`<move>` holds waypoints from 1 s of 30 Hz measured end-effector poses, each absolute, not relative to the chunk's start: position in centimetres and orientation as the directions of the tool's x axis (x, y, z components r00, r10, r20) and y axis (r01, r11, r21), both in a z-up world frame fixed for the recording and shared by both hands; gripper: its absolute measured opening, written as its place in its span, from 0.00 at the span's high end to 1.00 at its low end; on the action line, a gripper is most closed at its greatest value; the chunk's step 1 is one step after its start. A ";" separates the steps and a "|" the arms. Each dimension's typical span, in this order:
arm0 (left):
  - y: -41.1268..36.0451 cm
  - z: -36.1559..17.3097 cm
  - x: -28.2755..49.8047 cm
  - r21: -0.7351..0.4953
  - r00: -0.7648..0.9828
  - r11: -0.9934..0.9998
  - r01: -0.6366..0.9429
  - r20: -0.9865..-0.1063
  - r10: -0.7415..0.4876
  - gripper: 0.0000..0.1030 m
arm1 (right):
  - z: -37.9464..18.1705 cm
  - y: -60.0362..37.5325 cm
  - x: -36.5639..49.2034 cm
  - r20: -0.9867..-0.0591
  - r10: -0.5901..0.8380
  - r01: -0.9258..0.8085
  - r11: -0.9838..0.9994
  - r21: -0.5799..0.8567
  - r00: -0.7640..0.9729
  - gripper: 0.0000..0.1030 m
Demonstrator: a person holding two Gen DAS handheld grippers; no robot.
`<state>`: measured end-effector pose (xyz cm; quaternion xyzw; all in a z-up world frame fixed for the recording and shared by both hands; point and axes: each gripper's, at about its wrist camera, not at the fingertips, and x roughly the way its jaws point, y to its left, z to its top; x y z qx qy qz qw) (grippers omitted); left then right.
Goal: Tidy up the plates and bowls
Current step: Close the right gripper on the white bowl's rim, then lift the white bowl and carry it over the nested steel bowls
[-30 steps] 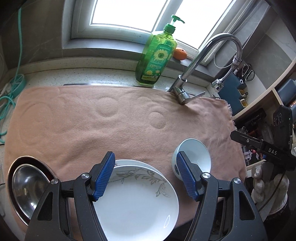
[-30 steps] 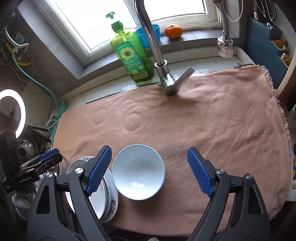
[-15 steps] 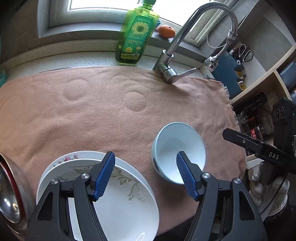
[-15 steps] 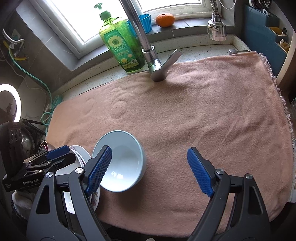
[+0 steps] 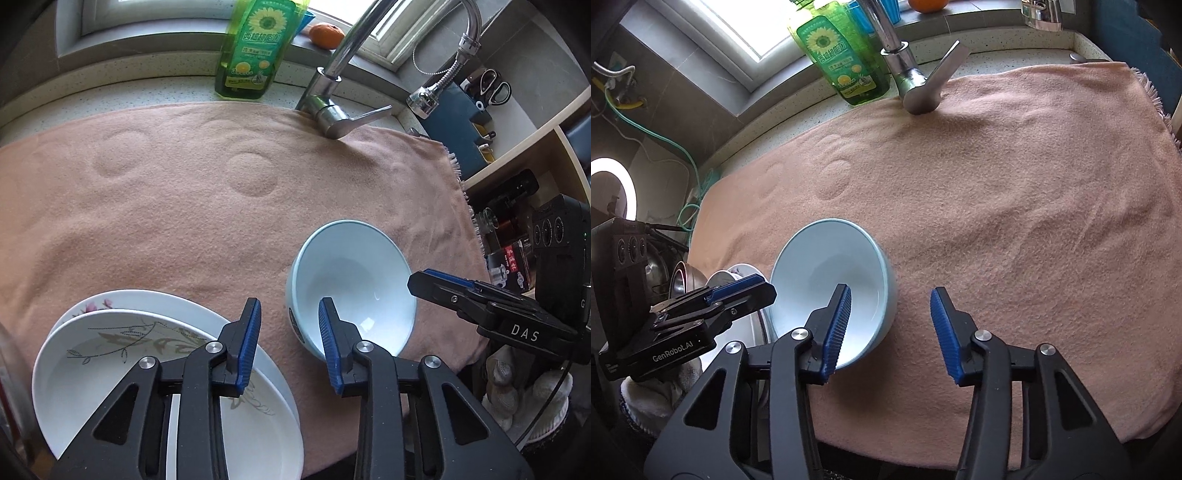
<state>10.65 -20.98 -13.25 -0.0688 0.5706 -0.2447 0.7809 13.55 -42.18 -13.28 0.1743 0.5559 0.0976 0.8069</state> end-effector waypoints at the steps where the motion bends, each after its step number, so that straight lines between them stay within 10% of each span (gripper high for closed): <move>1: -21.1 -13.4 10.7 -0.391 0.222 0.869 0.304 -0.858 -0.464 0.76 | -13.5 -42.2 13.6 -0.864 0.354 0.040 0.919 0.393 0.359 0.61; 16: -21.8 -14.2 11.1 -0.398 0.203 0.864 0.308 -0.860 -0.468 0.91 | -14.7 -42.1 14.4 -0.862 0.388 0.050 0.903 0.426 0.326 0.91; 30: -21.2 -12.5 10.7 -0.407 0.233 0.857 0.317 -0.843 -0.486 0.91 | -13.0 -41.6 14.1 -0.859 0.380 0.052 0.905 0.421 0.343 0.91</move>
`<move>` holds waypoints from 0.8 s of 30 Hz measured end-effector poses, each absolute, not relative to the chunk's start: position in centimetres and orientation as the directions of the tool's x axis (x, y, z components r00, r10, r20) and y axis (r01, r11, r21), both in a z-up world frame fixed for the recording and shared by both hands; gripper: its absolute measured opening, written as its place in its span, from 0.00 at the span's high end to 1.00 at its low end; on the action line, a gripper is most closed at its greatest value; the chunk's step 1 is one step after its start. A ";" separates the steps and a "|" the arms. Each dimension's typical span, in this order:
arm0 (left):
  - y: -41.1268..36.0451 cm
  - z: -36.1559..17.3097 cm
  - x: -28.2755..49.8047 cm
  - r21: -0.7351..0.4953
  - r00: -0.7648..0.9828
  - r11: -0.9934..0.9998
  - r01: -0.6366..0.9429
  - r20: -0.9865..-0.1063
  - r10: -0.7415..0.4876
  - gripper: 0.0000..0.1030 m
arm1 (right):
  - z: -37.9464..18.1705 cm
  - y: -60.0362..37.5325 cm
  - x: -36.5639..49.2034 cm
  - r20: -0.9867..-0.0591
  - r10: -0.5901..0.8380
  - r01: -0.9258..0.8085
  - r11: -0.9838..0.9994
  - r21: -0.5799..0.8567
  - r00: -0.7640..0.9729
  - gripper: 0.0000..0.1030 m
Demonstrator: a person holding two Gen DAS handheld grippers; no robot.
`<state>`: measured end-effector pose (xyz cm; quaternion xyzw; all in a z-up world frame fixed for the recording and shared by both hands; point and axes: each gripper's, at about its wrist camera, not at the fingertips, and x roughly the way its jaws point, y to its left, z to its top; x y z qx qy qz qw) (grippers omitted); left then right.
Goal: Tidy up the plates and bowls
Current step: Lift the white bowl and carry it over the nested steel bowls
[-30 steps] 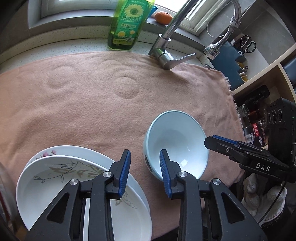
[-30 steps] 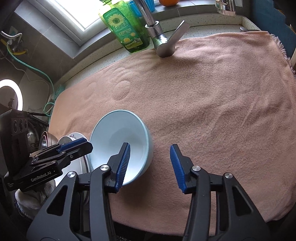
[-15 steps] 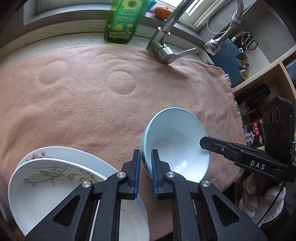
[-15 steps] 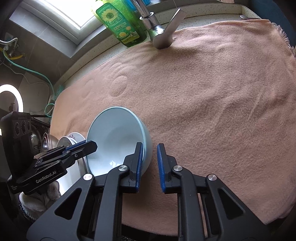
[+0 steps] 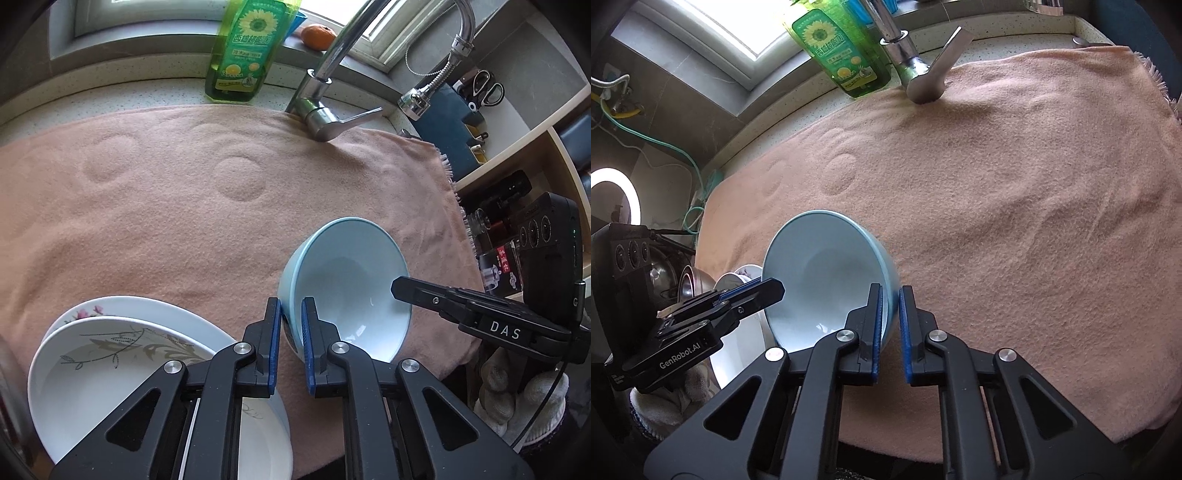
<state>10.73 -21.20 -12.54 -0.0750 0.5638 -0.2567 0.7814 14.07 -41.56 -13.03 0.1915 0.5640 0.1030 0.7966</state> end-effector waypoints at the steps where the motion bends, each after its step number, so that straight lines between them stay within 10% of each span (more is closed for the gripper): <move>1: -21.1 -12.3 10.7 -0.408 0.236 0.856 0.316 -0.840 -0.488 0.91 | -12.7 -41.4 14.0 -0.857 0.379 0.050 0.906 0.421 0.348 0.91; 24: -12.3 -7.2 8.0 -0.422 0.384 0.872 0.248 -0.784 -0.489 0.91 | -5.9 -32.4 13.8 -0.811 0.425 -0.121 0.903 0.413 0.401 0.91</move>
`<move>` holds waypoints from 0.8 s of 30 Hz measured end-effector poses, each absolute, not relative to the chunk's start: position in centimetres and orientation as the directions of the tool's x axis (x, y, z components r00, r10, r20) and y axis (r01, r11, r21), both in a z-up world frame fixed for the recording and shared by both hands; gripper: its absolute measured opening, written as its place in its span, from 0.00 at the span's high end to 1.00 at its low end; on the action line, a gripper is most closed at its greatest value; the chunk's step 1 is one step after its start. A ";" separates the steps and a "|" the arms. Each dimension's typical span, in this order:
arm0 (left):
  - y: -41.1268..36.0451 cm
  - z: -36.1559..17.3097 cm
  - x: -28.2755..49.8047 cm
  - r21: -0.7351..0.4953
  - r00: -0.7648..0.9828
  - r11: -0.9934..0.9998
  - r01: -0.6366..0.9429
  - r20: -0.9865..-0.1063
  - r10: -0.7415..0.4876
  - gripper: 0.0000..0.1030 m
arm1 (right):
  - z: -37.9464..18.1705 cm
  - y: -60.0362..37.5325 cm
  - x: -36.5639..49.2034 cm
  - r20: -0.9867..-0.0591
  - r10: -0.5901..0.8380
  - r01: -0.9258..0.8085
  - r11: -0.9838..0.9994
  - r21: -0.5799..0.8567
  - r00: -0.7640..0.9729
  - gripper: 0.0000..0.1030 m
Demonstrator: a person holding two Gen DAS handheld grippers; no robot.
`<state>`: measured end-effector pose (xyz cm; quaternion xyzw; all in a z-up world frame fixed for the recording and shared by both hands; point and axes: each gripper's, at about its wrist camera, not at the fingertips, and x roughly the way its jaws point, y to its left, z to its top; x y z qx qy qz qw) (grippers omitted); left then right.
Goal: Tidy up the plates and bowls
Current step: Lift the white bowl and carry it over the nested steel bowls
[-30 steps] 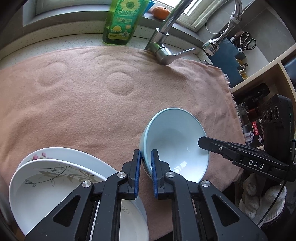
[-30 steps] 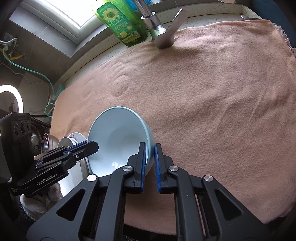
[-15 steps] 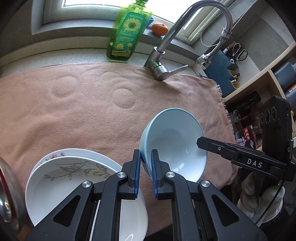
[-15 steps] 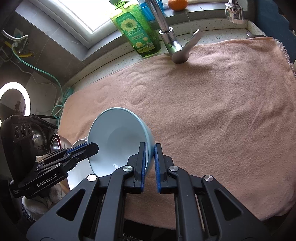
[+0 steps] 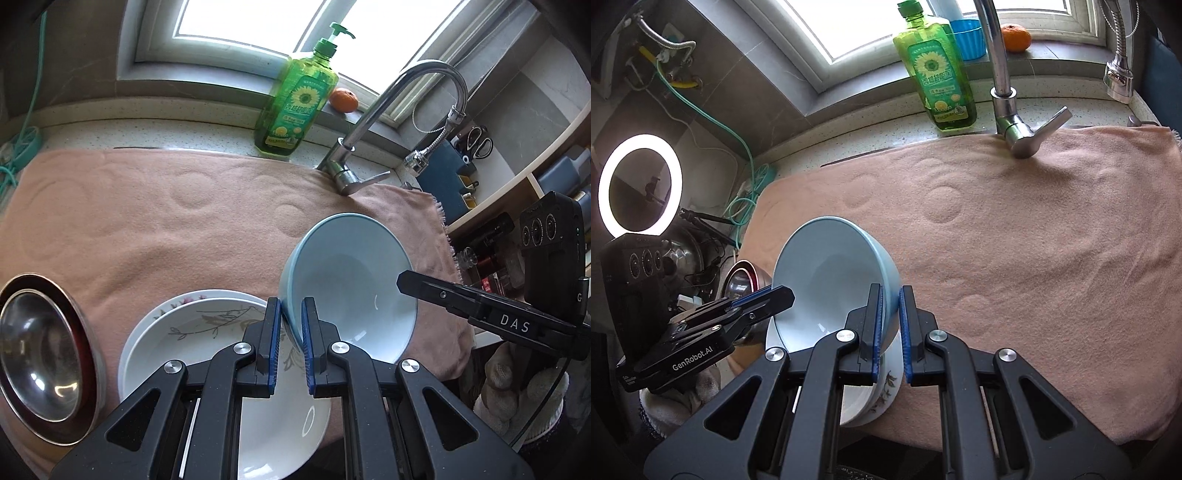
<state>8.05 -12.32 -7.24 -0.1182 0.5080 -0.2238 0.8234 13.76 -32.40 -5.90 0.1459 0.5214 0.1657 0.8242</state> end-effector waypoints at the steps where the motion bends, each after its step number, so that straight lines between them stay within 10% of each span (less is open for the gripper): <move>1: -11.8 -7.1 7.9 -0.422 0.390 0.874 0.242 -0.782 -0.486 0.91 | -5.8 -31.9 13.8 -0.810 0.429 -0.129 0.901 0.414 0.400 0.91; 24: 1.4 -6.1 4.9 -0.431 0.503 0.902 0.038 -0.772 -0.390 0.91 | -4.8 -17.3 14.1 -0.797 0.515 -0.325 0.848 0.419 0.315 0.91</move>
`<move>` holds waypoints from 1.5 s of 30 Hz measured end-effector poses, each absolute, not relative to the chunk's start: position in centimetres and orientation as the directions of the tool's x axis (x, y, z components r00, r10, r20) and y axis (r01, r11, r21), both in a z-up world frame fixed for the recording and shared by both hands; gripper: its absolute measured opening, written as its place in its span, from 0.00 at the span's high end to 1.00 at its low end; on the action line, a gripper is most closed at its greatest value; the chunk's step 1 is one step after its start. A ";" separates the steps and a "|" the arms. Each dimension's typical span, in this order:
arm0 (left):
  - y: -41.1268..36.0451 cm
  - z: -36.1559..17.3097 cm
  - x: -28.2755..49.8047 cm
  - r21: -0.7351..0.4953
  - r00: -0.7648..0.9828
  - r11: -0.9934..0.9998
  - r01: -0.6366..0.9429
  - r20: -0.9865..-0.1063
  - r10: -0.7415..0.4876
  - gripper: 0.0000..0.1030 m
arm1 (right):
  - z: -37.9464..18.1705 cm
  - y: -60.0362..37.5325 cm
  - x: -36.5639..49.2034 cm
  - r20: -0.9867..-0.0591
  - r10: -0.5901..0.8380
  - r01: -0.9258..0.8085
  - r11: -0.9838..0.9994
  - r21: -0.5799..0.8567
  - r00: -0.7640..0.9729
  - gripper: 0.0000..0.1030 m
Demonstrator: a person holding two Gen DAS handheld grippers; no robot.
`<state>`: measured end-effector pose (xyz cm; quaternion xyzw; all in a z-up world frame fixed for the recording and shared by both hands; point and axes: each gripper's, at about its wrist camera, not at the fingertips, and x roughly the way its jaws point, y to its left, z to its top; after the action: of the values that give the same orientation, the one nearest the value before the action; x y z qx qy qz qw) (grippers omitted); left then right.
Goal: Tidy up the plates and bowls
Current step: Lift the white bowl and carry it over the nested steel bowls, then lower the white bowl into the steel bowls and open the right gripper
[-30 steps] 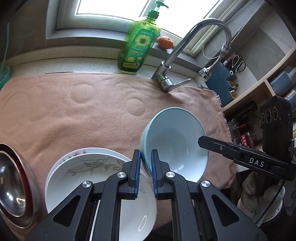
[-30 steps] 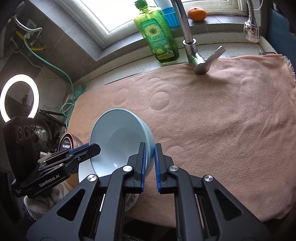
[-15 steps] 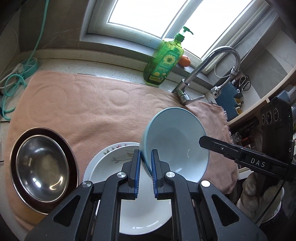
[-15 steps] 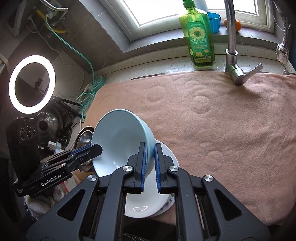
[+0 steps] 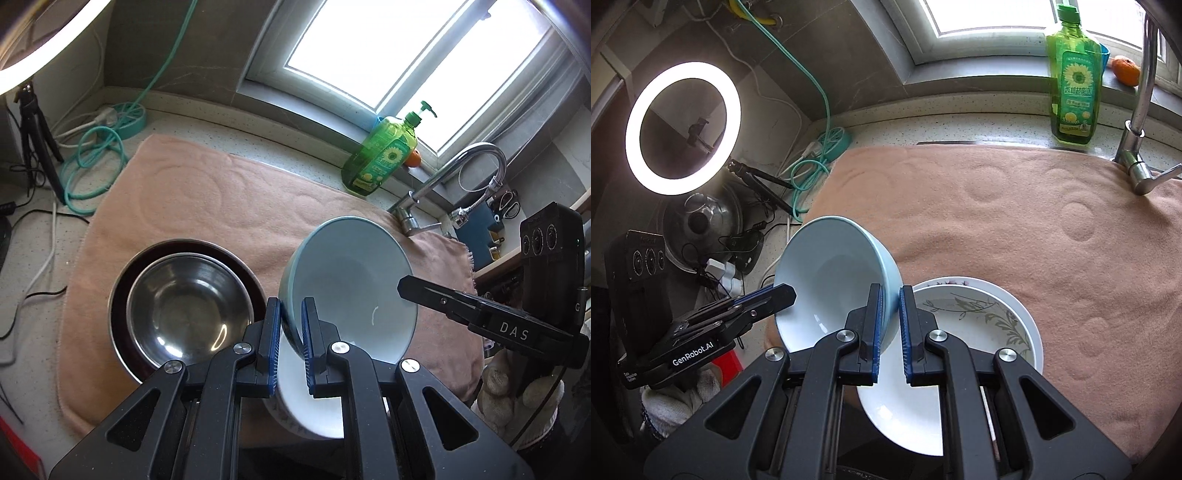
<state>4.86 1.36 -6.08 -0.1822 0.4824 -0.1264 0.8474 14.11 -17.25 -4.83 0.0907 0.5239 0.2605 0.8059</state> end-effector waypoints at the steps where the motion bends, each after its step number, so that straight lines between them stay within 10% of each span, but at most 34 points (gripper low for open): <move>1: 1.9 -6.1 4.7 -0.427 0.505 0.904 0.031 -0.773 -0.383 0.91 | -4.9 -16.6 14.1 -0.797 0.517 -0.332 0.845 0.419 0.311 0.91; 45: 9.8 -11.0 4.9 -0.414 0.423 0.905 -0.100 -0.841 -0.338 0.91 | -11.8 -6.9 15.7 -0.880 0.443 -0.329 0.867 0.373 0.170 0.91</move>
<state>4.92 9.84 -10.97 -0.2055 0.5320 -0.0728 0.8182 15.66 -6.89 -11.76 0.0480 0.5924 0.2531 0.7633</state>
